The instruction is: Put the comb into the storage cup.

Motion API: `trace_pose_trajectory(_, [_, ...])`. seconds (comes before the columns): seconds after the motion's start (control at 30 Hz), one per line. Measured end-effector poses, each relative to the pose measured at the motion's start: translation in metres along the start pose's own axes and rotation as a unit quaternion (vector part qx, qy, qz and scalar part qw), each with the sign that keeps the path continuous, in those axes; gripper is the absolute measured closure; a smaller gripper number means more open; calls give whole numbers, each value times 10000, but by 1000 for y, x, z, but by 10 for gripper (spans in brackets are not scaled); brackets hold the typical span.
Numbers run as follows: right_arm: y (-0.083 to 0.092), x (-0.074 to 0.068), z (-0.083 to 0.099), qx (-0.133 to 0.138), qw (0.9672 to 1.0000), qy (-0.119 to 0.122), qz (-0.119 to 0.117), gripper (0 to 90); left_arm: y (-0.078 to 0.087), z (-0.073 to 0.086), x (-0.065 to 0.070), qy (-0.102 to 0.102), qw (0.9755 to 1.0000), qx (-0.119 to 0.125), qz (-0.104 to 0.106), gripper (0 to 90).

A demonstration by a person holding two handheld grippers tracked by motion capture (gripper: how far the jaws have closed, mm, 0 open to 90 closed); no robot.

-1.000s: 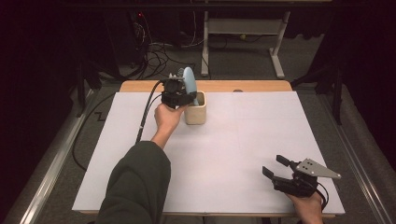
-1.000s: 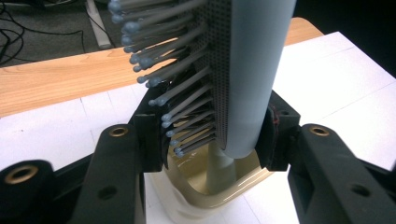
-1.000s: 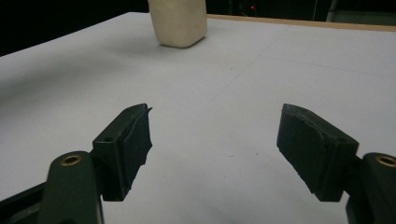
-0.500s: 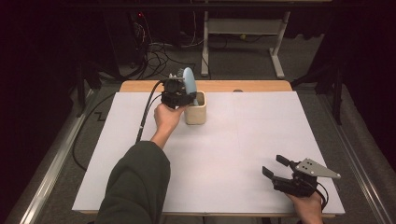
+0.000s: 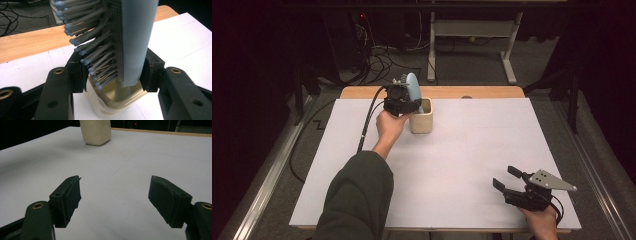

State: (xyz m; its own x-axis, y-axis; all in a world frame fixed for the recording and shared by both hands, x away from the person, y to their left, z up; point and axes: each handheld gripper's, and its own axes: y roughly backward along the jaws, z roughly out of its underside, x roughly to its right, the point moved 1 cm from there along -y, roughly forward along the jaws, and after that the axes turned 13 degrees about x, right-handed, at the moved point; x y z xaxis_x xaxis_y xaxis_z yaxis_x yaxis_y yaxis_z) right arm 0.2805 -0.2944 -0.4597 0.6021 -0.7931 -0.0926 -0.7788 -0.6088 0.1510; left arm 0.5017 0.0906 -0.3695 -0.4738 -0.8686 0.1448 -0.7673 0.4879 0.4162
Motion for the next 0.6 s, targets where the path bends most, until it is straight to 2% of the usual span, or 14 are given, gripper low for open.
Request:
trace_pose_trajectory(0.43, [0, 0, 0, -10, 10000, 14, -2, 262, 4, -1, -2, -271, 9995, -16, -180, 393])
trace_pose_trajectory(0.6, [-1, 0, 0, -16, 10000, 12, -4, 262, 5, -1, -3, -302, 9993, 8, -225, 335])
